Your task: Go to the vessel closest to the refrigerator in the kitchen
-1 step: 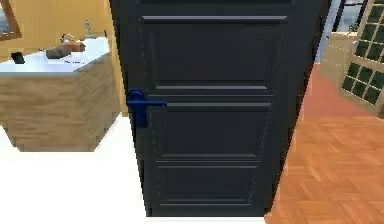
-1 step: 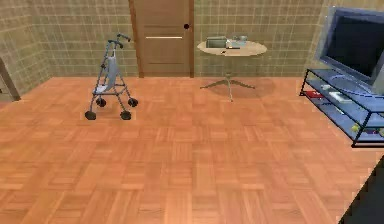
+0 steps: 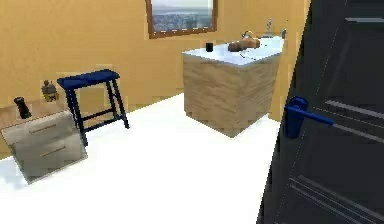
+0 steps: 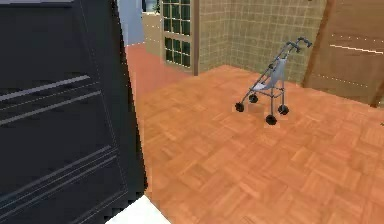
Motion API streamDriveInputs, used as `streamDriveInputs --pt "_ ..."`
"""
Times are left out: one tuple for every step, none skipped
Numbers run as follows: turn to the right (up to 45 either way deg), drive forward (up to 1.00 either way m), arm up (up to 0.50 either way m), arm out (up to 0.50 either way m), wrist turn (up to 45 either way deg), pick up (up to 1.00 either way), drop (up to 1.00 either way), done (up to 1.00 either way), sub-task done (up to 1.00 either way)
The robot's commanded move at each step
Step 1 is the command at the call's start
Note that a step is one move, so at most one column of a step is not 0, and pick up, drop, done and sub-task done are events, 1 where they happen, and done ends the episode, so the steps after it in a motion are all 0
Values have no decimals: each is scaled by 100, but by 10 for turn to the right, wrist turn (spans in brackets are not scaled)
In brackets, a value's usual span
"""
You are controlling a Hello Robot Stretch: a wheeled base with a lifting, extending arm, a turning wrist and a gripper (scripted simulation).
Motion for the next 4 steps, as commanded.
streamDriveInputs --pt "-450 0 0 0 0 0 0 0 0" --pt "-120 0 0 0 0 0 0 0 0" --pt "0 65 0 0 0 0 0 0 0" --pt "-150 0 0 0 0 0 0 0 0"
